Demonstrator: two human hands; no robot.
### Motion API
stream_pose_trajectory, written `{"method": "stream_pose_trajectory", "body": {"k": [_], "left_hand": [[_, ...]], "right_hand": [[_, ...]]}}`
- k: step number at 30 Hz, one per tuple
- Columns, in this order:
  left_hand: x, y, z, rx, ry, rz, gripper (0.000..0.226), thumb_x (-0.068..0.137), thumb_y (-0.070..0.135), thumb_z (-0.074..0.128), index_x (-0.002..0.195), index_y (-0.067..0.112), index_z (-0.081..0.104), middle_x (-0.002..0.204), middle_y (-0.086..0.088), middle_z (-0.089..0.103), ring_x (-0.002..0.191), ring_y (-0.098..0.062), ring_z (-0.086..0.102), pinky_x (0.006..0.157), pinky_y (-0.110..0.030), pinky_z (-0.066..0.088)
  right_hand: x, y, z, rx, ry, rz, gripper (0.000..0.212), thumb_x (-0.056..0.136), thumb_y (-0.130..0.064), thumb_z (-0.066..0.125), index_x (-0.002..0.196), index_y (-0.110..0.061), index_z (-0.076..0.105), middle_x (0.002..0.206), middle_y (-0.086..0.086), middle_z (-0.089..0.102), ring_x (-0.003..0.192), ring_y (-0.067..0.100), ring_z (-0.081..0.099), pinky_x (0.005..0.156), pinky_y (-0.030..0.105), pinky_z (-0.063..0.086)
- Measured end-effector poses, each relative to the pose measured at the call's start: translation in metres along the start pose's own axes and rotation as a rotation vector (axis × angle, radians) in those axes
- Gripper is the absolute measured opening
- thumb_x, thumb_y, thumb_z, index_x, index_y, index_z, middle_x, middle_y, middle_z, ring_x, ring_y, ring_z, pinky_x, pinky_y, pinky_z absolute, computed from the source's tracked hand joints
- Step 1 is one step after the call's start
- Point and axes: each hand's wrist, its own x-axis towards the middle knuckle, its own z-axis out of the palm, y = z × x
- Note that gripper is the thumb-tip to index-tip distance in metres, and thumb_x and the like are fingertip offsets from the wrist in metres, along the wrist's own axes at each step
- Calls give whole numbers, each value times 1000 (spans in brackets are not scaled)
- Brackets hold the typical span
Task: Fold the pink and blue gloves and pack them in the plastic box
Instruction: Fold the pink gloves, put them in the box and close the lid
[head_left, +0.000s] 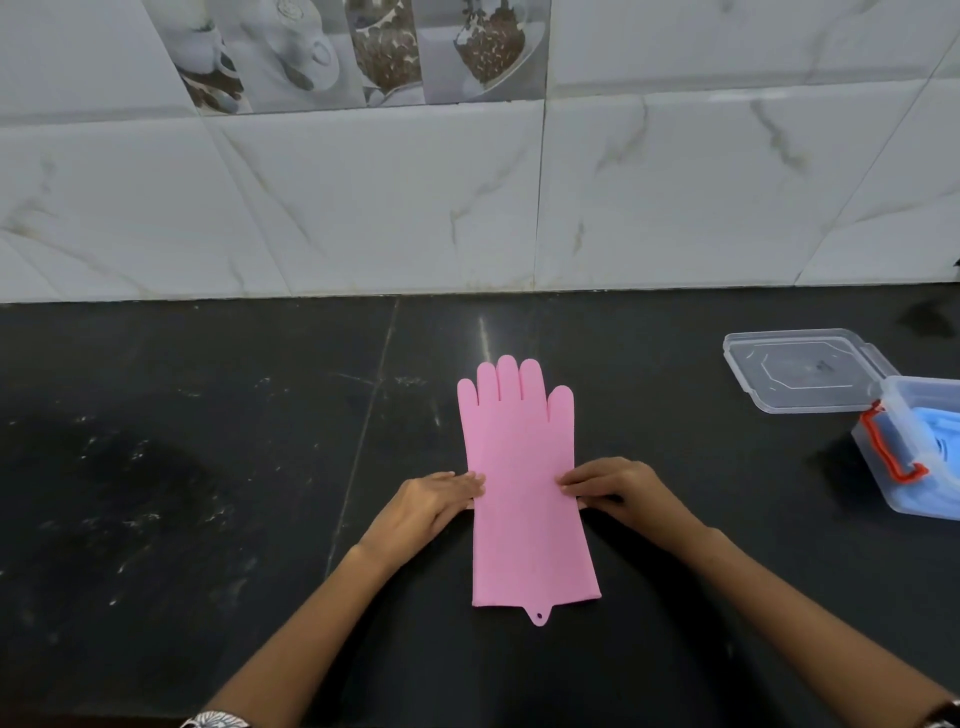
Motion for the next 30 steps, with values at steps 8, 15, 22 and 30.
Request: {"method": "stream_pose_trajectory", "body": {"k": [8,15,22,30], "left_hand": [[13,22,6,-355,311,-284,22,87,7,66,105,16,73,88,-3,77,78,-11,70,73,-26,57],[47,39,9,-620,514,-860,10,80,14,72,88,11,78,81,0,76,80,-11,70,82,-26,54],[45,48,16,-492,549,-847,12,82,8,69,72,13,75,60,4,65,59,-7,59,57,-7,42],[43,61,24,-364,569,-735,44,95,22,53,53,20,45,61,3,48,53,-7,43,52,-21,32]], "right_hand": [[9,-8,17,213,335,226,20,79,1,68,90,-13,75,87,-6,74,80,3,67,74,19,51],[37,-16,20,301,461,586,14,81,-16,72,92,-7,75,83,2,74,74,9,67,74,20,50],[33,-19,20,325,459,610,12,84,-19,69,83,-10,76,78,3,74,67,11,66,68,24,54],[23,-26,36,325,530,590,23,77,-18,75,99,-11,73,91,-1,74,80,5,66,77,14,49]]}}
